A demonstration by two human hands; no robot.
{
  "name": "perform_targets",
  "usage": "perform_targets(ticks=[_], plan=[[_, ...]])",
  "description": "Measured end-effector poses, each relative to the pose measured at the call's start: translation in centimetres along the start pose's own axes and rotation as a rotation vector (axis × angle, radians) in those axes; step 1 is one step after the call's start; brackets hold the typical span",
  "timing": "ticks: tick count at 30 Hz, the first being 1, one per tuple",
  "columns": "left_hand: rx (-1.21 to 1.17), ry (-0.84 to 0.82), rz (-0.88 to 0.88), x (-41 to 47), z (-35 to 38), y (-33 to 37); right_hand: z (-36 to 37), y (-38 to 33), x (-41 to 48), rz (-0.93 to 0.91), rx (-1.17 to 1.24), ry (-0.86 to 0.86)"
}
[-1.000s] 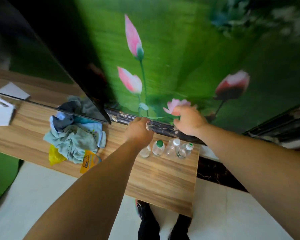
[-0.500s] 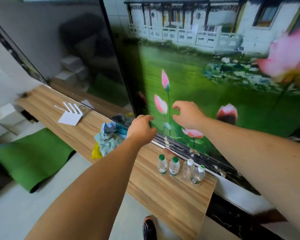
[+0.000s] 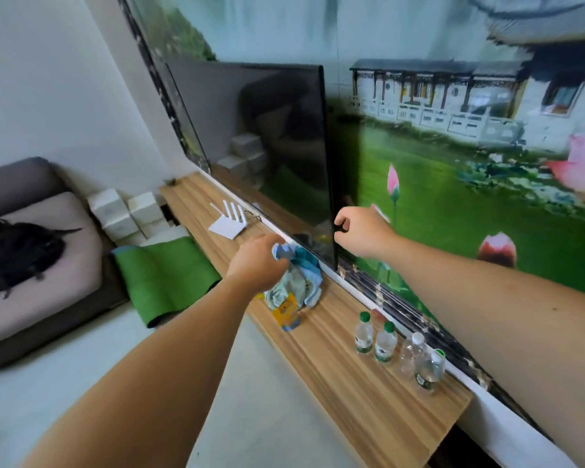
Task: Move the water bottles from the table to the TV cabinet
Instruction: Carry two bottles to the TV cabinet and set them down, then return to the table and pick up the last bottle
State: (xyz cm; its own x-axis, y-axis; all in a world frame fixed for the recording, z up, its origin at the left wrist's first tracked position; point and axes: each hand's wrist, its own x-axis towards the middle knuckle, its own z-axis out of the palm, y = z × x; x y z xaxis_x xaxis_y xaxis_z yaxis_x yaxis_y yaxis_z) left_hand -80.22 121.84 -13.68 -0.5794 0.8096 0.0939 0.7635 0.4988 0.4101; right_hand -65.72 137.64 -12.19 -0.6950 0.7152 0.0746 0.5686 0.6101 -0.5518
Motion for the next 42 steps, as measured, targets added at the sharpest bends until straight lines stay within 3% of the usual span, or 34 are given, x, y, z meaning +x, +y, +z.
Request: perform_targets(ticks=[5,16,27,42], plan=[[-0.022,0.081,-0.165,-6.3,-3.6,-7.3,4.8,-8.2,-1.4,-0.127,-0.002,-0.06],[-0.005,0.309,-0.691,-26.9,-11.4,-20.9,17.8,-27.8,-10.2,-0.636,0.0,-0.355],[0.057,0.499,-1.173,-44.7,-12.7,-18.4,23.2,-37.1,-22.1,-1.087,0.05,-0.661],[-0.004,0.639,-1.394,-57.2,-11.8,-16.8,26.6,-41.0,-35.2,-1.3,0.036,-0.794]])
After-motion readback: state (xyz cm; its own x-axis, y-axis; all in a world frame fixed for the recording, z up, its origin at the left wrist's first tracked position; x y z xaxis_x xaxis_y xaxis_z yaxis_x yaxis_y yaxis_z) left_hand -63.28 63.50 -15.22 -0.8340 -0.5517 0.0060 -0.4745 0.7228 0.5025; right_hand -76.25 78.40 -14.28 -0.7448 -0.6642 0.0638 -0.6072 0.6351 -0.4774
